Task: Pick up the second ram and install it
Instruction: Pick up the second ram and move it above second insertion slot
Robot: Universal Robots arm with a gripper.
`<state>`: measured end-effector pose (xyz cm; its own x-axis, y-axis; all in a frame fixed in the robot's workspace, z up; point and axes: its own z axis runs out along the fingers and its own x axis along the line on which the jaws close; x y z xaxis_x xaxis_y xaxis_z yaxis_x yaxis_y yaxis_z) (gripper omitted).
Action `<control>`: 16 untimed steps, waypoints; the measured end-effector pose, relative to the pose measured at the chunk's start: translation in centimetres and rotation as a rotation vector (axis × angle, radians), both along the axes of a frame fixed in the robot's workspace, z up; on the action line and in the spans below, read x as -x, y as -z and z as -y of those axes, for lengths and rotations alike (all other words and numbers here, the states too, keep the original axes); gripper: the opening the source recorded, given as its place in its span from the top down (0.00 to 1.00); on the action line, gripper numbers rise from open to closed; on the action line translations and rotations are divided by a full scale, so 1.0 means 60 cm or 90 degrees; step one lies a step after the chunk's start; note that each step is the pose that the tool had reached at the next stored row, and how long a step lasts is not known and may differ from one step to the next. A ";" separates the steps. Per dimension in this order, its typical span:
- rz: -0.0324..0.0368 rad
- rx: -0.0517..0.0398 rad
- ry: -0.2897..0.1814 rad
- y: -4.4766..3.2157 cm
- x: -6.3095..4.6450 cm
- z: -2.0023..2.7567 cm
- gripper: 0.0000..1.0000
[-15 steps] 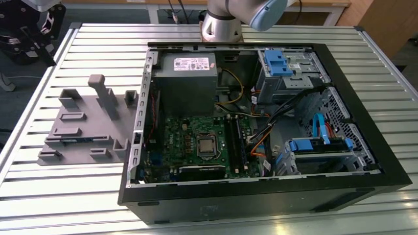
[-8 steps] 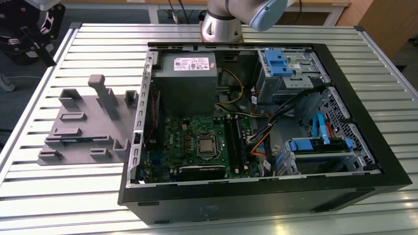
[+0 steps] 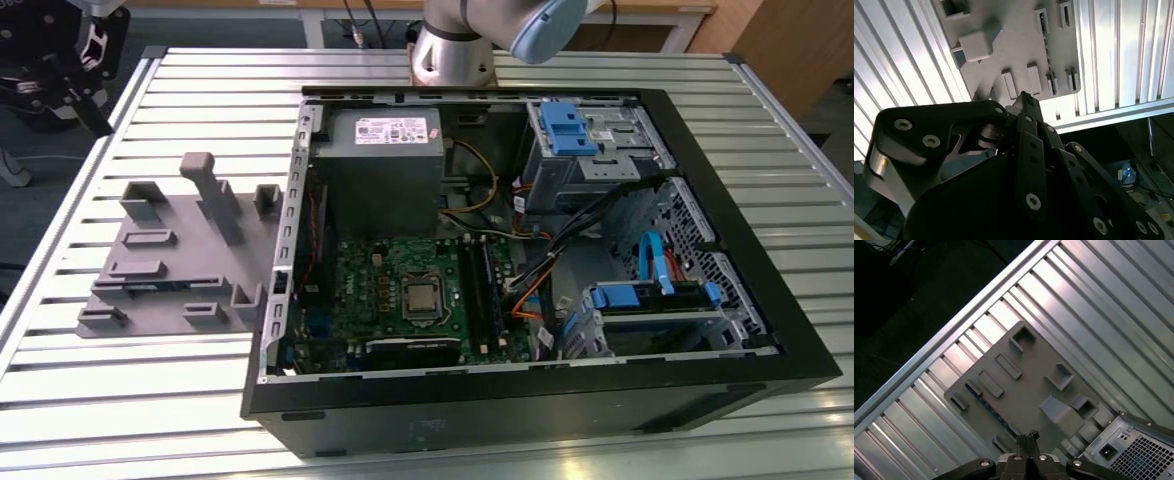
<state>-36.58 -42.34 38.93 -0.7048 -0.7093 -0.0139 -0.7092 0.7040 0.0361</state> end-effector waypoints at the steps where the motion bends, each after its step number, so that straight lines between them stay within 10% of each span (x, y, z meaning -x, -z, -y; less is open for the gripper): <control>1: -0.0001 0.0001 -0.004 0.001 0.002 0.0000 0.89; 16: -0.0001 0.0001 -0.055 0.003 0.018 0.0002 0.89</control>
